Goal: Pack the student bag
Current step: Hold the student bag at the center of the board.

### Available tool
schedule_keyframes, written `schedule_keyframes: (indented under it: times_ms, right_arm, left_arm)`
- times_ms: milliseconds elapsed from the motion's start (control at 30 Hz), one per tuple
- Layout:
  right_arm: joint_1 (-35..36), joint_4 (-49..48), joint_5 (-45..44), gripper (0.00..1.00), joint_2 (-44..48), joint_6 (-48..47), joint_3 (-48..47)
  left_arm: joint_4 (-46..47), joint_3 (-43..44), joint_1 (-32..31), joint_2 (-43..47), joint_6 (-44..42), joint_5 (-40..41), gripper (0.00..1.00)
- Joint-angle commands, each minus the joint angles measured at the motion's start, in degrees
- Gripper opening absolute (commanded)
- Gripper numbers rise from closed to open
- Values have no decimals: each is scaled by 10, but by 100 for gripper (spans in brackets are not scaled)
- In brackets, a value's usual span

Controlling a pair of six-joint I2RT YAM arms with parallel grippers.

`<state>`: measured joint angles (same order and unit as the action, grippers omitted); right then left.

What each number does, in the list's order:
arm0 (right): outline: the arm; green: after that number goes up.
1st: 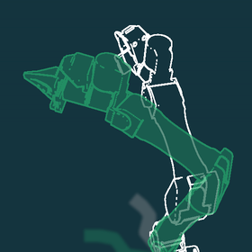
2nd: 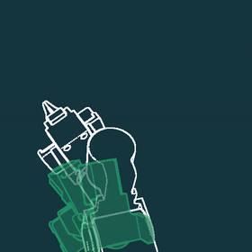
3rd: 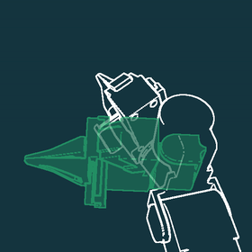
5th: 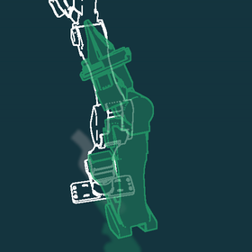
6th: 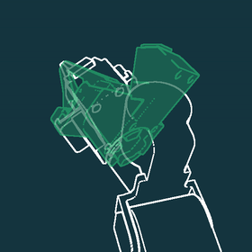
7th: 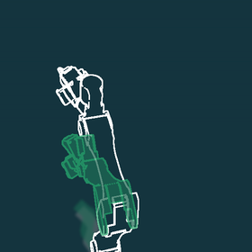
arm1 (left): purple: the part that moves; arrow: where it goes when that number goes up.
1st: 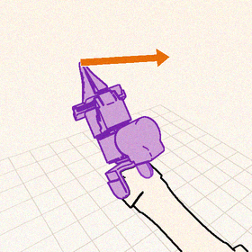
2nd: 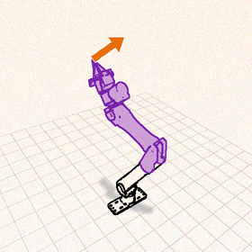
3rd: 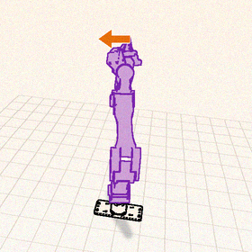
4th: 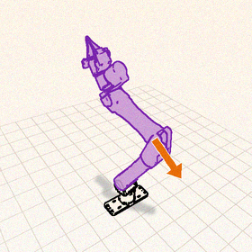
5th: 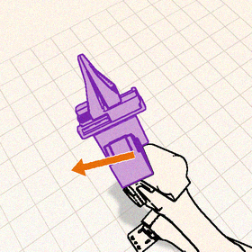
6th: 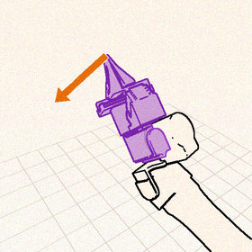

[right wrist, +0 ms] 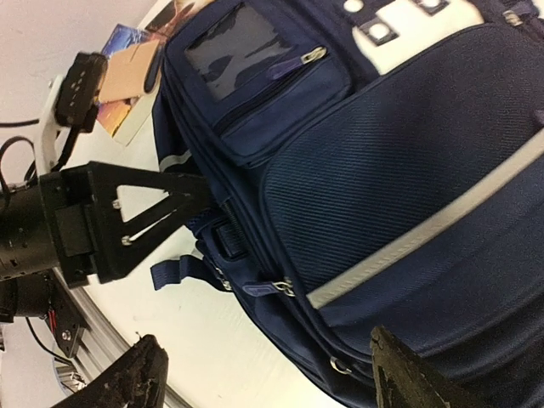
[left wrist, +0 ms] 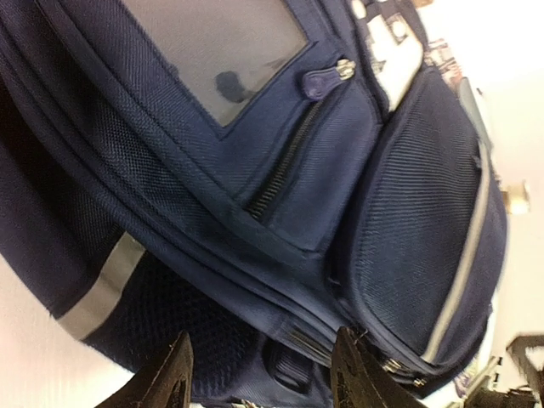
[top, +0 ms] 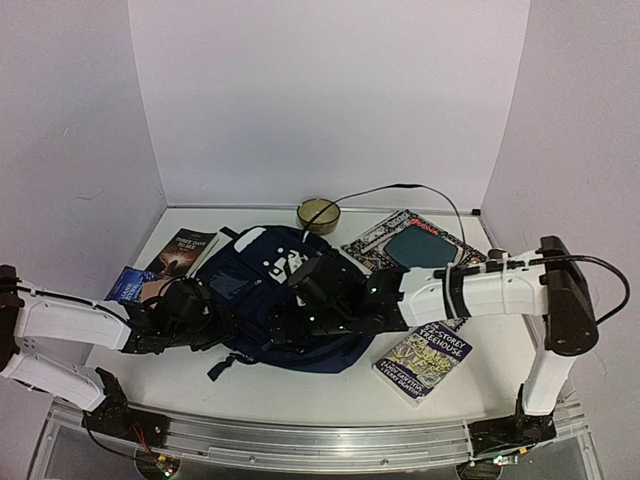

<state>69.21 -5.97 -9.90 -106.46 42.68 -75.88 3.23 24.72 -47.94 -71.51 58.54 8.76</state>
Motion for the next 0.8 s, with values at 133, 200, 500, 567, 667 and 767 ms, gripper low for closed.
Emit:
schedule_keyframes:
  times_ms: [133, 200, 500, 567, 667, 767]
  right_arm:
    - [10, 20, -7, 80, -59, 0, -51]
    - [10, 20, -8, 80, -68, -1, -53]
    - [10, 30, -19, 74, -90, 19, -52]
    - [10, 42, -40, 72, -89, 31, -48]
    - [11, 80, -75, 68, -89, 55, -43]
    - [11, 95, -102, 61, -90, 80, -36]
  left_arm:
    - [63, 42, 4, -97, 5, 9, 52]
    - [73, 48, 3, -117, 5, -4, 44]
    - [138, 43, -17, -133, 40, -71, 0]
    - [142, 40, -29, -124, 51, -67, 0]
    - [146, 36, -47, -116, 63, -55, 0]
    - [150, 33, -57, -117, 72, -53, 0]
